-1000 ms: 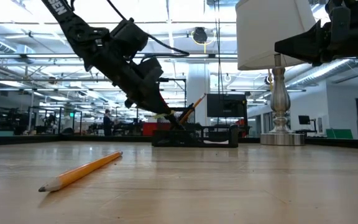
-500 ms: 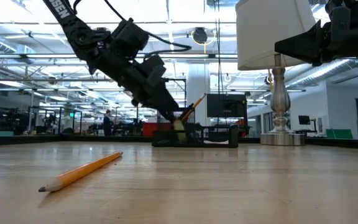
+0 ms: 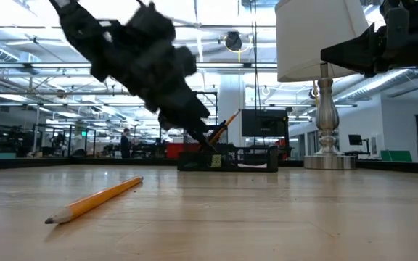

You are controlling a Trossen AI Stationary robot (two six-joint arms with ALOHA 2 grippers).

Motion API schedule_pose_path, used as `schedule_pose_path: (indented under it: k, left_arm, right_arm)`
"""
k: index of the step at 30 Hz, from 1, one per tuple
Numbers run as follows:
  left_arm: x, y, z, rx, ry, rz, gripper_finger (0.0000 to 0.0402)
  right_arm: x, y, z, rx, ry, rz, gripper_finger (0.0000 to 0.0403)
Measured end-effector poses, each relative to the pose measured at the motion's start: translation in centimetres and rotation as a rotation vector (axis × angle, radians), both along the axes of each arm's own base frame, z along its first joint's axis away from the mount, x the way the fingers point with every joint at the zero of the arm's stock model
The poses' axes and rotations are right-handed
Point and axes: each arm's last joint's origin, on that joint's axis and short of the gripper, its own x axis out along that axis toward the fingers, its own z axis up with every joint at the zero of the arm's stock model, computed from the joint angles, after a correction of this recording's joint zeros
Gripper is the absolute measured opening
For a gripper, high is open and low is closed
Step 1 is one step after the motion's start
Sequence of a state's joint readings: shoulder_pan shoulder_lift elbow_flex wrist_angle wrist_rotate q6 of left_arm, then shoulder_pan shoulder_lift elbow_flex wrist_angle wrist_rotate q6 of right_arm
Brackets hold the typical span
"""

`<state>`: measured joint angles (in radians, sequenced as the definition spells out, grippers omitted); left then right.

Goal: Pick and place office supplies into organizer
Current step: Put the yellow pencil into the desk organizer

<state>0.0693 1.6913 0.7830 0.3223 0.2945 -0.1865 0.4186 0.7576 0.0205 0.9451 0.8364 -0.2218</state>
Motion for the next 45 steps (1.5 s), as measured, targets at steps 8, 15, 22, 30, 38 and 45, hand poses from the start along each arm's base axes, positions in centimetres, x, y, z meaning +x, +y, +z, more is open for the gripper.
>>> schedule_pose_path:
  k: [8, 15, 22, 30, 38, 45]
  left_arm:
    - [-0.4, -9.8, 1.0, 0.33, -0.216, -0.317, 0.0306]
    - [-1.9, -14.7, 1.2, 0.373, -0.24, -0.262, 0.0351]
    - [-3.3, -16.4, 0.4, 0.243, -0.105, 0.006, 0.0347]
    - [-4.1, -16.2, -0.6, 0.253, 0.025, 0.069, 0.0324]
    - [-4.5, -15.4, -1.3, 0.101, 0.157, 0.205, 0.0321]
    - [-4.1, -13.9, -1.4, -0.361, 0.221, 0.641, 0.0321]
  right_arm:
    - [0.0, 0.0, 0.0, 0.0, 0.0, 0.0, 0.01]
    - [0.0, 0.0, 0.0, 0.0, 0.0, -0.001, 0.01]
    - [0.0, 0.0, 0.0, 0.0, 0.0, 0.0, 0.01]
    - [0.0, 0.0, 0.0, 0.0, 0.0, 0.0, 0.01]
    - [0.0, 0.0, 0.0, 0.0, 0.0, -0.001, 0.01]
    - [0.0, 0.0, 0.0, 0.0, 0.0, 0.0, 0.01]
